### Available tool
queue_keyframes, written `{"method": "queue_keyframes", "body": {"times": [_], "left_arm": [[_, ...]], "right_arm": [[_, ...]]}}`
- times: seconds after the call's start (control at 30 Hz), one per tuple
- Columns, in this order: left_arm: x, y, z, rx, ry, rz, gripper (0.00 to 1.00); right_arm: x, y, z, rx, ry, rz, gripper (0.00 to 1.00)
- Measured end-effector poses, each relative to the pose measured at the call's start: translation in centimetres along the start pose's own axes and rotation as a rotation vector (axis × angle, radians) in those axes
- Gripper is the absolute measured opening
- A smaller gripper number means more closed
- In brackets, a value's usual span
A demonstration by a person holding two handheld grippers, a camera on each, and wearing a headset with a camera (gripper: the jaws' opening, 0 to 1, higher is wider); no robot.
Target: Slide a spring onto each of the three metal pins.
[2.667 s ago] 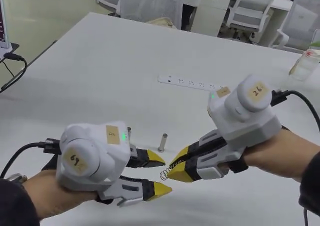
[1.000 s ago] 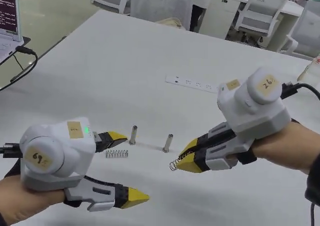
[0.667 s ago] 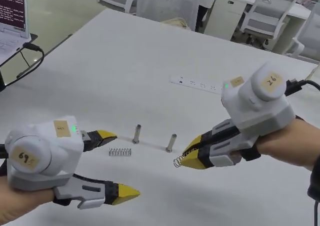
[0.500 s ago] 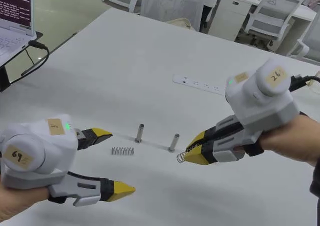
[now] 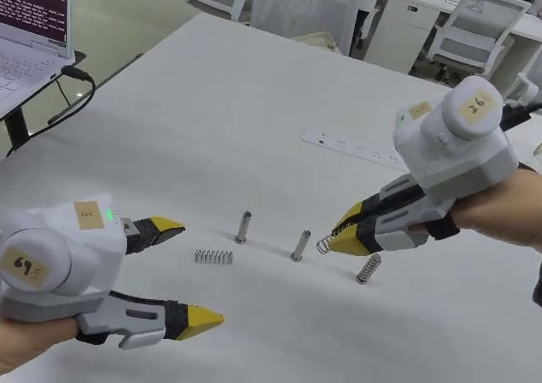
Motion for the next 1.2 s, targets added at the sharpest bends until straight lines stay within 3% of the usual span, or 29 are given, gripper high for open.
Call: {"method": "queue_keyframes", "body": {"times": [0.43, 0.87, 1.2], "left_arm": [[0.1, 0.3, -0.3, 0.007, -0.013, -0.002, 0.66], [0.0, 0.5, -0.3, -0.002, -0.016, -0.012, 0.64], [-0.3, 0.5, -0.2, -0.002, -0.012, -0.012, 0.64]], "right_arm": [[-1.4, -1.8, 2.6, 0.083, 0.054, -0.111, 0.08], [-3.7, -1.9, 4.4, 0.135, 0.053, -0.201, 0.08], [-5.2, -1.5, 5.5, 0.122, 0.036, -0.233, 0.08]]}}
Point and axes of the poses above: the centre of the closed fingertips' face, and the gripper's own axes: x roughly backward along the fingers, z roughly to its right, y roughly out of its underside, the point moved 9 cm from there along x, roughly backward along the fingers, and after that the axes turned 8 degrees about -x, right-handed, at the moved point
